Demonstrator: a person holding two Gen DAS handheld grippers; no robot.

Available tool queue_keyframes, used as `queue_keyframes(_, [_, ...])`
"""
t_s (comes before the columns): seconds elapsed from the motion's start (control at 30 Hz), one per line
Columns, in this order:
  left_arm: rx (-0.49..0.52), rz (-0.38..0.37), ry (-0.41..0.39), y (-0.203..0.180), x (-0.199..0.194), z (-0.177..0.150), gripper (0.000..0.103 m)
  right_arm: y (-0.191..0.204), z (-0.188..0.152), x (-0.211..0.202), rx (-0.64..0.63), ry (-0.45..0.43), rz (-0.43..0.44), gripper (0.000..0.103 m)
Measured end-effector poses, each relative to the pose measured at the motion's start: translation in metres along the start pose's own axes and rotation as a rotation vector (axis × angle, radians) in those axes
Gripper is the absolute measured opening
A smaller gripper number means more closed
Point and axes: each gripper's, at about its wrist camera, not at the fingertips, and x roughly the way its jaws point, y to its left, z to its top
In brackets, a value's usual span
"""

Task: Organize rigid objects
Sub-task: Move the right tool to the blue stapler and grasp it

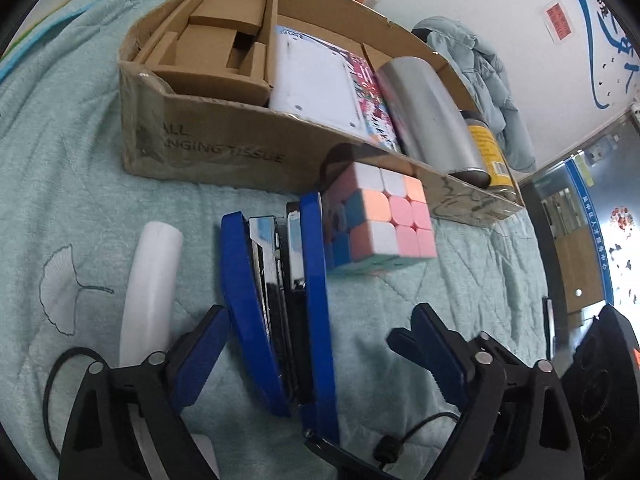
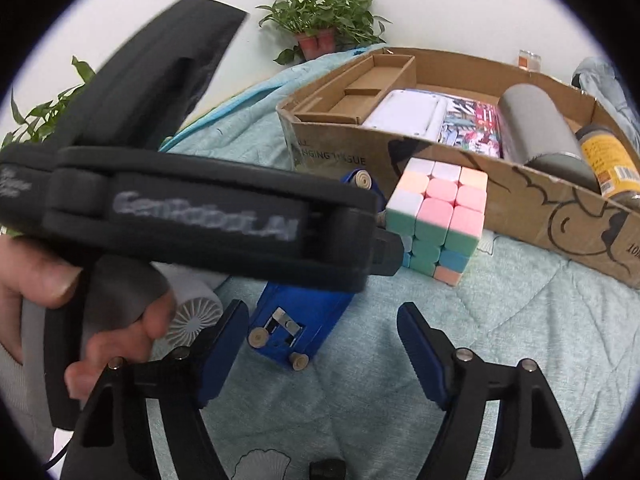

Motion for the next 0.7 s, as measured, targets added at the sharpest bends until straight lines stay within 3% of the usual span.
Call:
queue_keyframes(0.1, [0.006,-0.044,0.002,-0.006,-0.005,-0.006,0.085,-0.003,0.0,0.002,0.006,0.006,0.011,0.075])
queue_keyframes(0.17, [0.001,-0.079,0.012,-0.007,-0.008,-0.009,0.071,-0.006,-0.002,0.002,0.017,0.008,0.026,0.074])
queue_keyframes(0.2, [-0.012,-0.155,0.03,-0.007,-0.009,-0.011,0.066,-0.008,-0.002,0.004,0.025,0.014,0.022,0.073])
queue_keyframes(0.27, [-0.007,-0.236,0.058,-0.014,-0.009,-0.014,0.049,-0.014,-0.001,0.012,0.049,0.041,0.025,0.054])
queue_keyframes(0.3, [0.016,-0.209,0.051,-0.019,-0.01,-0.016,0.049,-0.016,-0.002,0.012,0.059,0.04,0.024,0.05])
queue_keyframes(0.33, [0.026,-0.196,0.045,-0.021,-0.01,-0.017,0.049,-0.021,-0.002,0.013,0.08,0.04,0.022,0.038])
queue_keyframes(0.43, [-0.004,-0.224,0.027,-0.019,-0.017,-0.019,0.049,-0.038,-0.001,0.012,0.163,0.042,0.09,0.034])
queue_keyframes(0.5, [0.002,-0.198,-0.004,-0.017,-0.028,-0.021,0.049,-0.05,-0.002,0.009,0.23,0.035,0.147,0.025])
queue_keyframes(0.7, [-0.002,-0.188,-0.07,-0.008,-0.056,-0.028,0.056,-0.084,-0.016,0.005,0.414,0.062,0.35,0.023])
